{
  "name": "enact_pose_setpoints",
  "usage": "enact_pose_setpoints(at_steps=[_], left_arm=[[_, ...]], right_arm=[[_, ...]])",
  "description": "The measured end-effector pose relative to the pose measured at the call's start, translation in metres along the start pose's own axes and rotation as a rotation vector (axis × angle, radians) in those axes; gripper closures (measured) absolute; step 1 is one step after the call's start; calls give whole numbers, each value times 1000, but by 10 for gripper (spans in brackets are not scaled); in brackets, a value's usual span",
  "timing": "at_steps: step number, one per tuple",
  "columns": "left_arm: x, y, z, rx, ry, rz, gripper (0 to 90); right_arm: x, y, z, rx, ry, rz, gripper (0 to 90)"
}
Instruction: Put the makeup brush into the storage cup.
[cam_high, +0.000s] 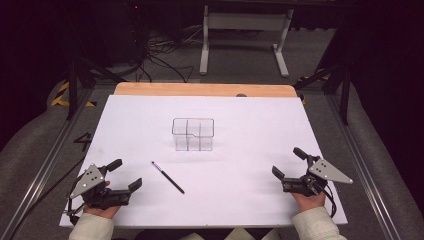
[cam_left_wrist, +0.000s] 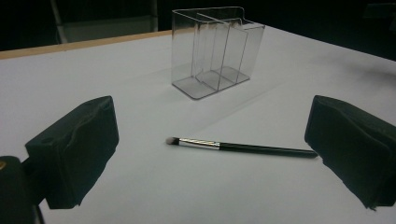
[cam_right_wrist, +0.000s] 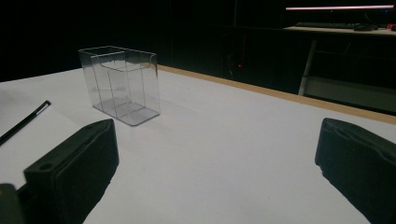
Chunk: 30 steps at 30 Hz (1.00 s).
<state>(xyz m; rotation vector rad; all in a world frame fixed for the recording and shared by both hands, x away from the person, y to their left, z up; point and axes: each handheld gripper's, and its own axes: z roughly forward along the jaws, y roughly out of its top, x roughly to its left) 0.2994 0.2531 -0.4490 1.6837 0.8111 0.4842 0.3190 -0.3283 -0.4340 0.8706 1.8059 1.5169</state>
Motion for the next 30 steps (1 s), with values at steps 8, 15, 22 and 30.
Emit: enact_pose_setpoints(at_steps=[8, 15, 22, 30], left_arm=[[-1, 0, 0, -2, 0, 4, 36], [-1, 0, 0, 2, -3, 6, 36], [0, 0, 1, 9, -4, 3, 36], [0, 0, 2, 13, -1, 7, 36]], right_arm=[[1, 8, -2, -36, -7, 13, 0], [6, 23, -5, -70, -19, -20, 0], [9, 25, 1, -59, -2, -18, 0], [17, 34, 14, -45, 28, -20, 0]])
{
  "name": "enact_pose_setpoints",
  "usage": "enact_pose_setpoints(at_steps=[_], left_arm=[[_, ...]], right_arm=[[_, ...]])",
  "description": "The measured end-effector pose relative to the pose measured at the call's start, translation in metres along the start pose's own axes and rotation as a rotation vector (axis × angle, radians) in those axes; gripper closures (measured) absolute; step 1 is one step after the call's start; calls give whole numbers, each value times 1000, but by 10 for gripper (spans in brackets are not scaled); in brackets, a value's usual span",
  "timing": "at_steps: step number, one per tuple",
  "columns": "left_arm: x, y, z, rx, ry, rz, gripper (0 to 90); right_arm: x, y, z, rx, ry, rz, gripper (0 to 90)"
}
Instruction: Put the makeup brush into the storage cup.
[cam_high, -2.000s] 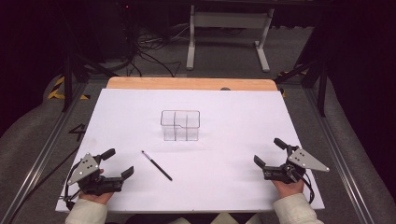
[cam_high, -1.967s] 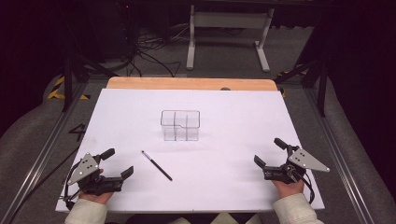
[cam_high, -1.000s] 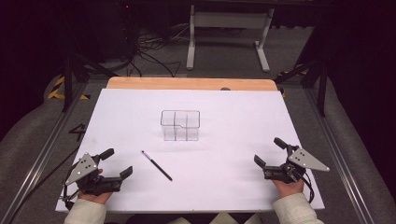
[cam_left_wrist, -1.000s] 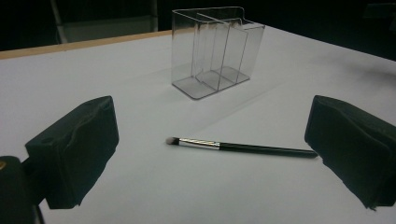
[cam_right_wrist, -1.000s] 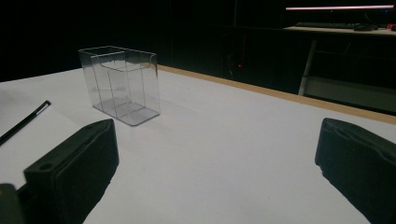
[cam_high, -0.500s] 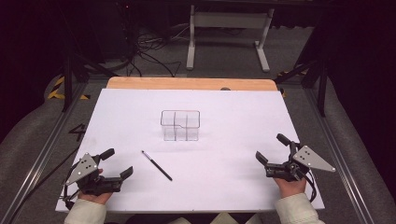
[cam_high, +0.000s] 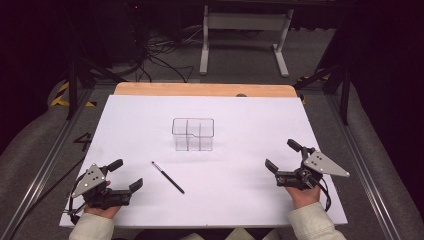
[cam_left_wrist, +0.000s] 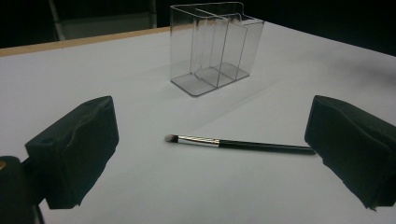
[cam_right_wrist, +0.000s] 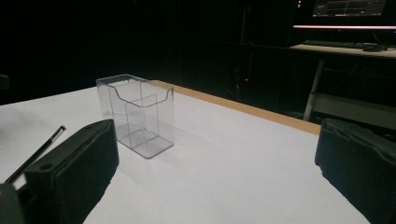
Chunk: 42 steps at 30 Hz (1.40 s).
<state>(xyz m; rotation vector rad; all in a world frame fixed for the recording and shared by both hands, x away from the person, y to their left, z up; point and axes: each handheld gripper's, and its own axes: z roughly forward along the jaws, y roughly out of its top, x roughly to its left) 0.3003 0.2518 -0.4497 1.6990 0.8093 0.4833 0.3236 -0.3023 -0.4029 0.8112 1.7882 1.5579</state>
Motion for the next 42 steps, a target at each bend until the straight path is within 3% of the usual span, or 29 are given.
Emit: enact_pose_setpoints(at_steps=[15, 31, 37, 42], left_arm=[[1, -1, 1, 2, -12, -7, 34], [2, -2, 1, 6, -11, -10, 34], [5, -4, -2, 8, 15, -1, 34], [6, -4, -3, 10, 14, -3, 34]], right_arm=[[36, 21, 50, 33, 131, -38, 3], [72, 39, 92, 49, 252, -75, 8], [82, 45, 103, 41, 282, -83, 7], [88, 46, 112, 34, 307, -79, 8]])
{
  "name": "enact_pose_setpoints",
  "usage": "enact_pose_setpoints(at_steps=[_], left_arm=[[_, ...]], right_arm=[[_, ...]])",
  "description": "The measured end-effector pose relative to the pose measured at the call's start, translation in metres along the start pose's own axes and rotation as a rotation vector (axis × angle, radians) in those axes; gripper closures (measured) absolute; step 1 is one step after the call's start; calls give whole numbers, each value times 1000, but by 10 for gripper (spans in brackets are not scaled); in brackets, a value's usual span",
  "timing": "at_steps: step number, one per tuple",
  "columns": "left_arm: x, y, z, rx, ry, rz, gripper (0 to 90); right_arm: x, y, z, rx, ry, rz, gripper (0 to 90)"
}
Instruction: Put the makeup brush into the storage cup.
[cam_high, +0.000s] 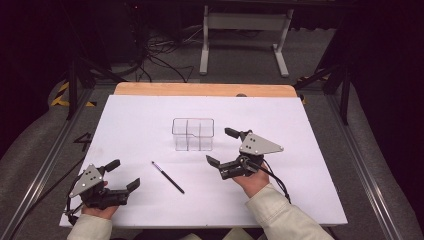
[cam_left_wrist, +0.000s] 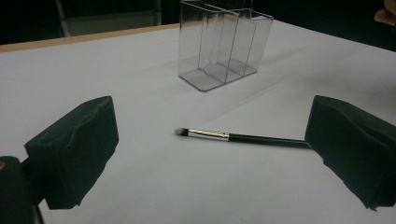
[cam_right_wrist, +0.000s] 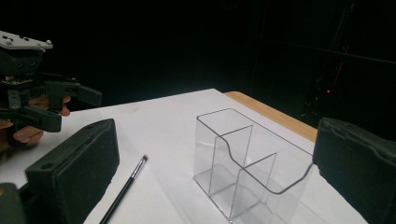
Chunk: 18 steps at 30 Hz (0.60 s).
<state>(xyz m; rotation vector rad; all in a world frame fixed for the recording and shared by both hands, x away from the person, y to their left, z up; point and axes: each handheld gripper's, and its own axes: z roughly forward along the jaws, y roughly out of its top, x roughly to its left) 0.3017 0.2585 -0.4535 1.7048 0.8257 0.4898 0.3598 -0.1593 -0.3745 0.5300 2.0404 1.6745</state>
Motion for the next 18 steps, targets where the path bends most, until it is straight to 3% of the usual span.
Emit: enact_pose_setpoints(at_steps=[7, 18], left_arm=[[1, 0, 2, -2, -1, 3, 32], [2, 0, 3, -1, 0, -4, 33]], right_arm=[[6, 4, 13, 15, 27, -16, 8], [11, 8, 33, 19, 64, 5, 8]])
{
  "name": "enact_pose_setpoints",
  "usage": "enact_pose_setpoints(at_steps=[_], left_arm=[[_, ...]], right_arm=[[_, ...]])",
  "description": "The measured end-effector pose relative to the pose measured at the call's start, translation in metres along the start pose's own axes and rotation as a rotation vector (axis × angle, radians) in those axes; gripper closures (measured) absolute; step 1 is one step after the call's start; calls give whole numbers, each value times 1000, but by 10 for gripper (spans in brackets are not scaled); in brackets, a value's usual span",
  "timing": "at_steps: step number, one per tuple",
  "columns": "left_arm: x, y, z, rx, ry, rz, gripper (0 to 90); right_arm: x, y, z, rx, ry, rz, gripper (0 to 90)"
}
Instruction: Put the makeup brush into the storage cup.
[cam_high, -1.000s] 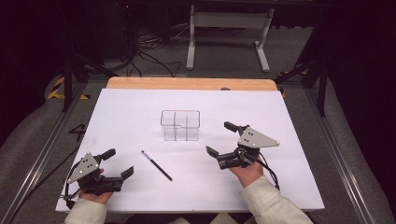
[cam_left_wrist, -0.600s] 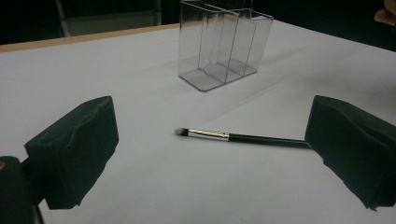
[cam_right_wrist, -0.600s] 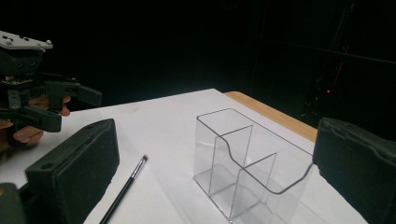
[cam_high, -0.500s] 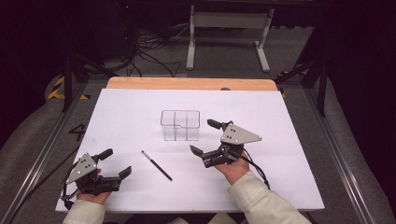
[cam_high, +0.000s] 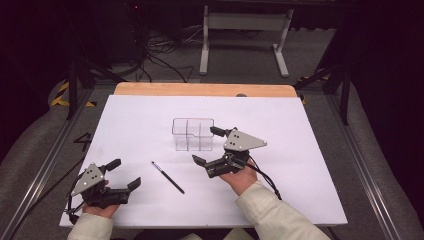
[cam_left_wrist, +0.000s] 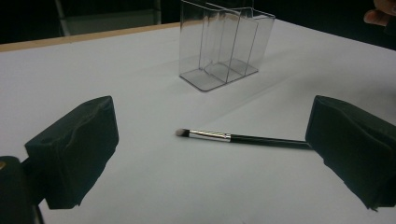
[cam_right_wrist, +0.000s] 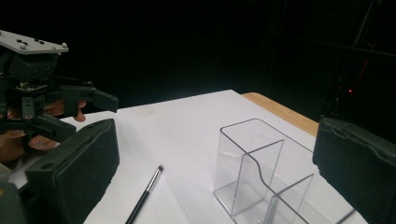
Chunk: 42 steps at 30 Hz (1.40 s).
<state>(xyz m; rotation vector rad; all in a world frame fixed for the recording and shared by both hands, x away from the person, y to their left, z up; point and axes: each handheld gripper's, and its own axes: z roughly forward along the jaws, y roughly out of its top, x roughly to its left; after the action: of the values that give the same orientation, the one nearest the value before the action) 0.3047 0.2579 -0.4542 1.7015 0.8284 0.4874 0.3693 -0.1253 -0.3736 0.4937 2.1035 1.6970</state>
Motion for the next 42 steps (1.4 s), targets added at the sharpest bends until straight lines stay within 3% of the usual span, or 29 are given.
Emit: enact_pose_setpoints(at_steps=[10, 15, 23, 36, 42], left_arm=[[1, 0, 0, 4, -3, -3, 34], [0, 0, 0, 6, -4, -5, 34], [0, 0, 0, 10, -8, -6, 39], [1, 0, 1, 26, -14, -11, 39], [0, 0, 5, 41, -15, -14, 36]], right_arm=[[6, 6, 18, 29, 36, -20, 8], [9, 9, 26, 69, 47, -38, 9], [7, 20, 36, 234, 87, 16, 53], [8, 37, 54, 477, 73, -36, 81], [8, 43, 62, 557, 84, -45, 91]])
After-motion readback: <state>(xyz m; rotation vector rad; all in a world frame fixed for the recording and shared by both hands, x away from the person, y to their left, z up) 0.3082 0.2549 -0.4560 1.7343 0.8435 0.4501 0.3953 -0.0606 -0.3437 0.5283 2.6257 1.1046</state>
